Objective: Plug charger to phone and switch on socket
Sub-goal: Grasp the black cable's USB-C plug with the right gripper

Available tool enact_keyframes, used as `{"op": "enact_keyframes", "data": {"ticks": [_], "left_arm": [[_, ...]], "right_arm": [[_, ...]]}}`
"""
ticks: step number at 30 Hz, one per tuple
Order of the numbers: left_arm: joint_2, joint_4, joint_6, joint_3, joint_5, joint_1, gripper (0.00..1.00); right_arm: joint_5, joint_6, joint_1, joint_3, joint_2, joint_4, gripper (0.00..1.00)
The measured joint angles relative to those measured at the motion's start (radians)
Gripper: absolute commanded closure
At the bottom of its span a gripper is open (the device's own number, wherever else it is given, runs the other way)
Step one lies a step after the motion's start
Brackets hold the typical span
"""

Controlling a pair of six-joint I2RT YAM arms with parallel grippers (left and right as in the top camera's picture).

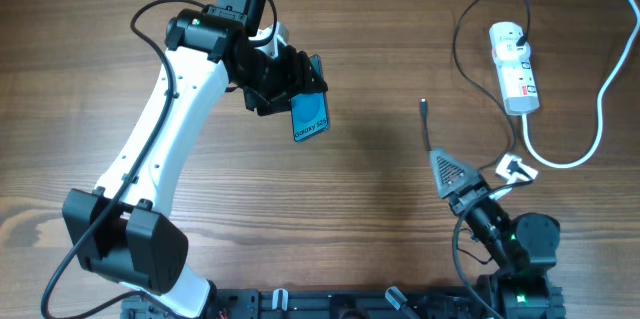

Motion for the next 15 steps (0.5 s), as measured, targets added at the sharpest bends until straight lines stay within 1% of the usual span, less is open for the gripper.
{"op": "enact_keyframes", "data": {"ticks": [4,7,14,15], "left_arm": [[0.0,0.0,0.0,0.0,0.0,0.0,0.39],[0.0,0.0,0.0,0.0,0.0,0.0,0.39],[0.0,0.0,0.0,0.0,-0.001,0.0,0.39],[0.0,0.001,0.0,0.0,-0.001,0.0,0.39]], "right_arm": [[-0.056,-0.088,0.0,0.031,0.074,-0.021,0.01],[-0.086,-0.122,0.0,0.057,0.146,-0.031,0.01],[-0.186,-0.159,0.0,0.114,0.394,-0.034,0.01],[-0.214,-0.179,0.0,0.139,0.451,-0.034,0.01]]}}
